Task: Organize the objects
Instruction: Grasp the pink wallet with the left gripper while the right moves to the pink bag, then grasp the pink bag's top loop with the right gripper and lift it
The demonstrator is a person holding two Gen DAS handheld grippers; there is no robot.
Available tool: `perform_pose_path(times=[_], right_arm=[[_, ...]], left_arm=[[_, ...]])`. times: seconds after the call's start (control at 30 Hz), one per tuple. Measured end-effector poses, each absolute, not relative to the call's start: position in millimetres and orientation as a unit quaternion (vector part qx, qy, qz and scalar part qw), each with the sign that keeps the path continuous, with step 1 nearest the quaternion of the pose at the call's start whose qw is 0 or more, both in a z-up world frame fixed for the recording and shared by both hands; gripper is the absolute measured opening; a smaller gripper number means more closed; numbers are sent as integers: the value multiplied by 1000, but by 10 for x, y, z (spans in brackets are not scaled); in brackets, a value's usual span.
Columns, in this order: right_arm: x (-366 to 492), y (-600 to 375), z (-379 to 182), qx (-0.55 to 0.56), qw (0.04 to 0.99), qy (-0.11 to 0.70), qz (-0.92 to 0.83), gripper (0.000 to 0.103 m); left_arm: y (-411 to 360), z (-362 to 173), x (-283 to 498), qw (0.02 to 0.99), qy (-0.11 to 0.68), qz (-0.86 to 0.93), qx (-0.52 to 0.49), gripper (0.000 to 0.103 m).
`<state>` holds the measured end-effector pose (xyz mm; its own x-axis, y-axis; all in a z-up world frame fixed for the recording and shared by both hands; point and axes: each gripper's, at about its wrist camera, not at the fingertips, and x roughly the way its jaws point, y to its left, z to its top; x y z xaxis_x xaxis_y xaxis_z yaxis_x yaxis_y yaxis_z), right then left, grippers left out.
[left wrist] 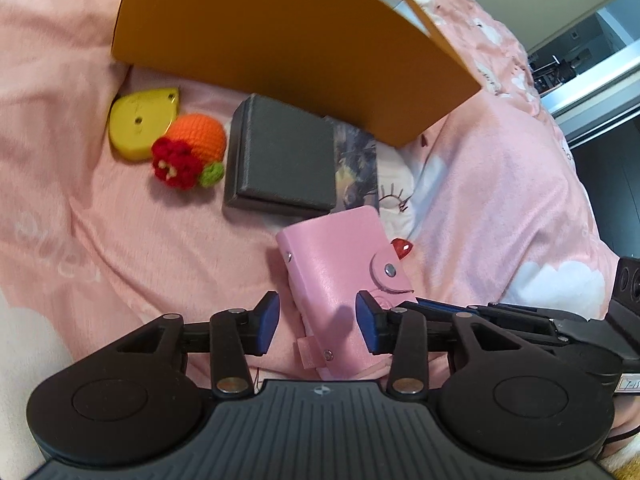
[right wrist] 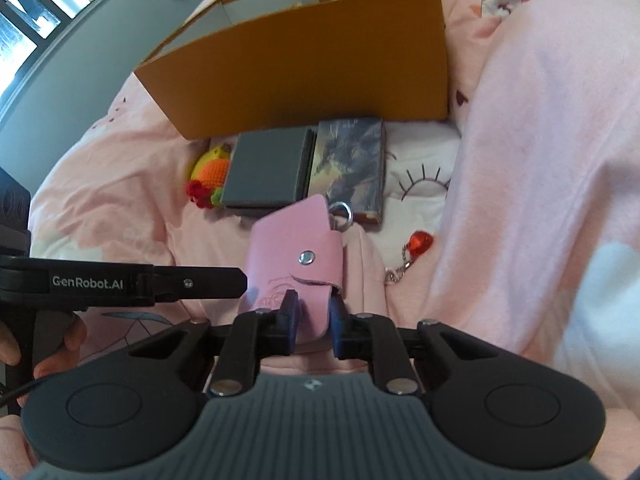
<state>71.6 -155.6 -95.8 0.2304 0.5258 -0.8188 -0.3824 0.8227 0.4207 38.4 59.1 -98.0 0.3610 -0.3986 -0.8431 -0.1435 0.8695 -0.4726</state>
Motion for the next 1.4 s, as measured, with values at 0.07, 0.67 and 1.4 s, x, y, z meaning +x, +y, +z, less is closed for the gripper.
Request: perform_pose_path(times=[0.07, 0.67, 1.4], right_arm=[[721, -1536, -982, 64, 778, 552, 292, 17], [682, -1622, -900, 49, 796, 539, 270, 24], [988, -1570, -1160, 42, 762, 589, 266, 48]], left_arm=[[613, -1020, 391, 782, 567, -73, -248, 51], [687, -1350, 479, 740, 559, -121, -354, 48], [929, -823, 244, 813, 529, -40, -240, 20]])
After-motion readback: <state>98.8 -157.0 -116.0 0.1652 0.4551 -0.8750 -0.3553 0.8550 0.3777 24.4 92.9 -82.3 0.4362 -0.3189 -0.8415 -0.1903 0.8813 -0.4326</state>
